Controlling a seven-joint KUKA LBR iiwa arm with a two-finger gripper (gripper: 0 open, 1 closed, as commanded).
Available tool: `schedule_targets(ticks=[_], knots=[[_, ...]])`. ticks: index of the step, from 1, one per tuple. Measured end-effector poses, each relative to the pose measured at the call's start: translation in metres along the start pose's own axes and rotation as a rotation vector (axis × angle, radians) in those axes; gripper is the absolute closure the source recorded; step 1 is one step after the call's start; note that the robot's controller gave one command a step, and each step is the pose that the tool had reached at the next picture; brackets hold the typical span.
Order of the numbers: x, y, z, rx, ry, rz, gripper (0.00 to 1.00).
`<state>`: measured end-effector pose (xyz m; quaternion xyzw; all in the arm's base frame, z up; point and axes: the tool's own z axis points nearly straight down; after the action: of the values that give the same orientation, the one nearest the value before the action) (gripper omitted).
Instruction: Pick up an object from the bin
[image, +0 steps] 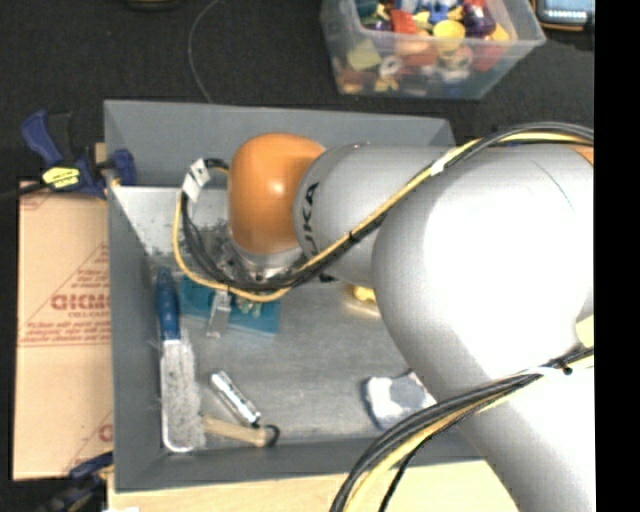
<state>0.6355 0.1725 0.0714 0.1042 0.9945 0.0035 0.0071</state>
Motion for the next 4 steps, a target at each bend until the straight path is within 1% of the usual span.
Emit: schedule_targets(ticks=[1,2,3,4], knots=[[0.002,-0.001,-0.013,0.004,0.008,0.001,1.0],[0.001,-0.002,-0.034,0.003,0.004,0.001,1.0],[0.002,-0.002,-0.06,0.004,0.008,0.002,1.0],[0.001,-0.003,-0.07,0.003,0.006,0.002,1.0]])
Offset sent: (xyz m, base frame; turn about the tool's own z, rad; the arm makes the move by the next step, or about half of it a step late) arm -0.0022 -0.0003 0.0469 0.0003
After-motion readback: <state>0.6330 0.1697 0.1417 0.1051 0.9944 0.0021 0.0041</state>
